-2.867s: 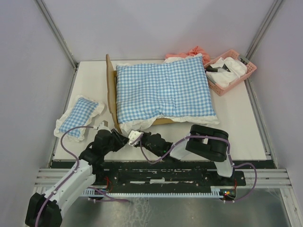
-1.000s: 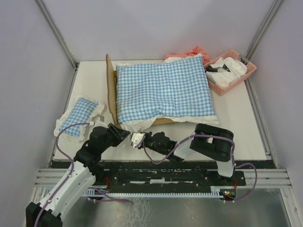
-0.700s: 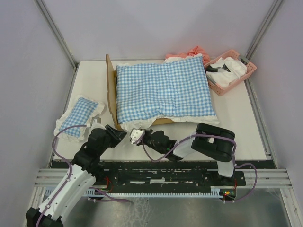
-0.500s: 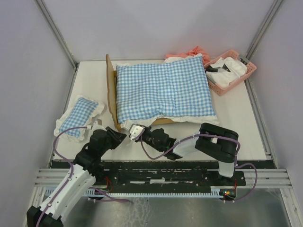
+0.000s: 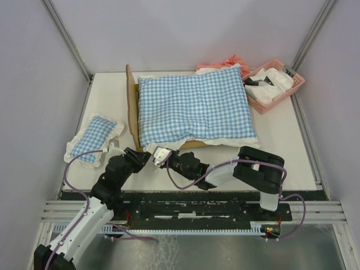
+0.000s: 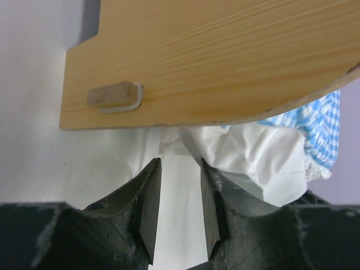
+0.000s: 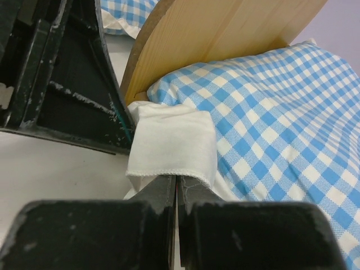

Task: Set up the pet bed
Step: Tie the ropes to the bed frame.

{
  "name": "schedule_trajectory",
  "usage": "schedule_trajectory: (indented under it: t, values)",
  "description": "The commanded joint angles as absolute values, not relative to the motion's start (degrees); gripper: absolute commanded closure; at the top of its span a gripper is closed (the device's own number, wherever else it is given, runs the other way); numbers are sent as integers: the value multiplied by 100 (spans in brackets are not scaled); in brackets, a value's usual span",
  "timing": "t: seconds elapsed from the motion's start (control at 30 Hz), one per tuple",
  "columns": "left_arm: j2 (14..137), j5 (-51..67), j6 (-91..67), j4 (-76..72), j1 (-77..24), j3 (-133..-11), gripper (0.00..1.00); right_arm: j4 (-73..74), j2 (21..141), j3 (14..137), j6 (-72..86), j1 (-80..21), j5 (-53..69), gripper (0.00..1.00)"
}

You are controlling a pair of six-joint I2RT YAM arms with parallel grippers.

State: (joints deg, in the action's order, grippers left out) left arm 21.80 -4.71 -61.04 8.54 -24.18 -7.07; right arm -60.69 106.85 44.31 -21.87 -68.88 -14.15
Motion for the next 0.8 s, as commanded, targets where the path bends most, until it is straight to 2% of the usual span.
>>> schedule_trajectory:
  t: [0.0,0.77]
  values:
    - [2394,-780,-5868,-56,-2422,-600,59,-6100,10648,4627,-2049,-6882,-1346,98]
    - [3571,-557,-4913,-1801,-2425,-208,62,-5913,10705,4798,-2023,-6882,-1406,98]
